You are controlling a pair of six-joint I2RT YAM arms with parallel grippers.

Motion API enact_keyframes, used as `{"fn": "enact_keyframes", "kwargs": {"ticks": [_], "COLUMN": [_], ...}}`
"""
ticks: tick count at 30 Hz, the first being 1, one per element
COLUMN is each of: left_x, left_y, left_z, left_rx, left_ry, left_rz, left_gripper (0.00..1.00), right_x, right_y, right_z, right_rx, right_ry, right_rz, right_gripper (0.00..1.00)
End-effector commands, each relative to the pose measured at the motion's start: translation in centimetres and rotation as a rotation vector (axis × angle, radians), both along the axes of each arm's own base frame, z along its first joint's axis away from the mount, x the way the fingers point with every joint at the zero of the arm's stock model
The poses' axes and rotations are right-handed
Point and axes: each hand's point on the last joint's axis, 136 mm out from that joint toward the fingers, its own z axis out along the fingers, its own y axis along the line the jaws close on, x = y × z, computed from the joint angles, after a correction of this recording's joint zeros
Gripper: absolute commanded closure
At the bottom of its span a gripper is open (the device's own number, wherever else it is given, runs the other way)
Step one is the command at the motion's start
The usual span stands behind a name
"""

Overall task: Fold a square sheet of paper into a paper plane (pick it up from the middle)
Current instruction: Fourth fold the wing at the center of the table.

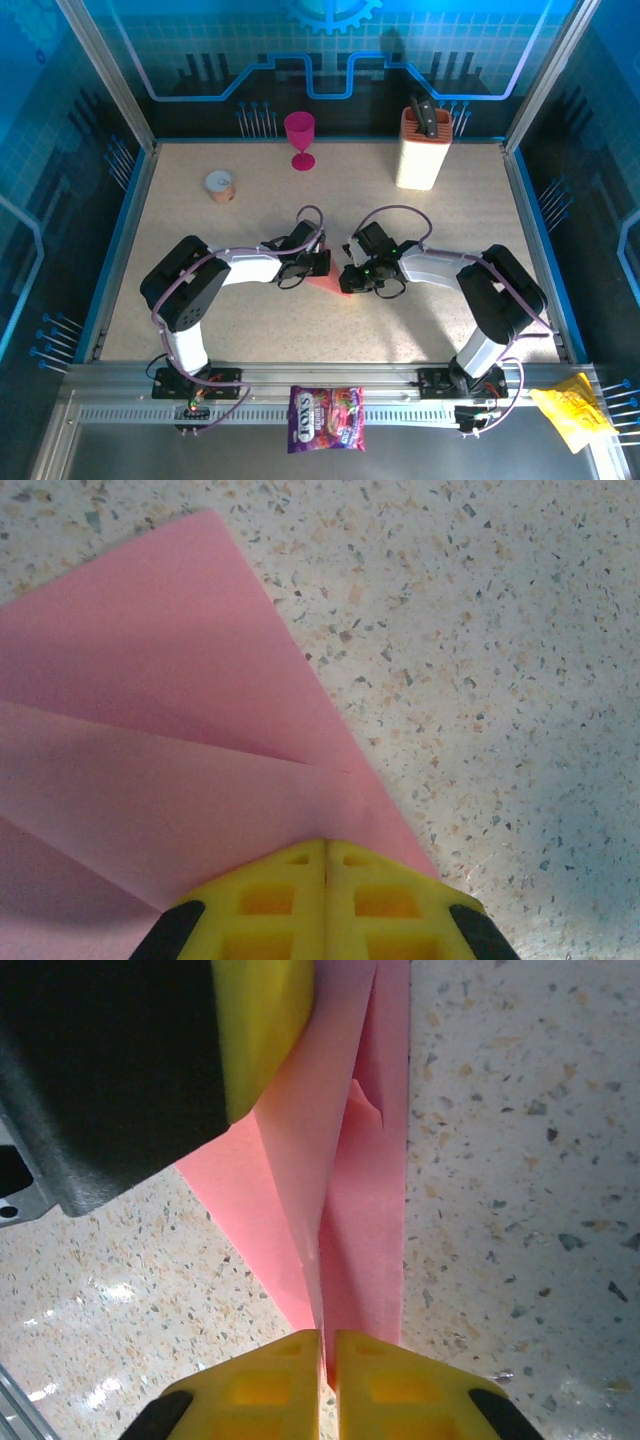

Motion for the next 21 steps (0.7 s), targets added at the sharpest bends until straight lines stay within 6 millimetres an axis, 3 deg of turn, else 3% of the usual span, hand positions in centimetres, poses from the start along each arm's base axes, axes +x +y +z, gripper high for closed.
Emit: {"fn": "enact_keyframes", "kwargs": {"ticks": [1, 9, 12, 15, 21], "left_x": [-0.3, -0.3, -0.3, -0.4, -0.6], "left_y": [1.5, 1.6, 1.7, 1.8, 2.0], "left_z": [-2.1, -2.3, -2.4, -2.5, -2.8], "left_rx": [0.067, 0.074, 0.076, 0.08, 0.081], "left_ry": [0.035, 0.037, 0.038, 0.039, 0.043], "left_rz": [0.024, 0.029, 0.03, 0.031, 0.037], "left_gripper": [1.0, 1.0, 1.0, 1.0, 1.0], "right_x": [-0.4, -1.0, -1.1, -0.6, -0.2], "right_y": [0.0, -0.6, -0.8, -0.9, -0.4], "right_z": [-0.6, -2.3, -2.5, -0.8, 2.9], "right_rx": [-0.021, -0.056, -0.05, -0.011, 0.052], "right_ry": [0.01, 0.048, 0.057, 0.027, -0.033], "right_rz": [0.013, 0.002, -0.003, -0.02, -0.017], "right_gripper": [0.91, 0.98, 0.93, 0.83, 0.84]}}
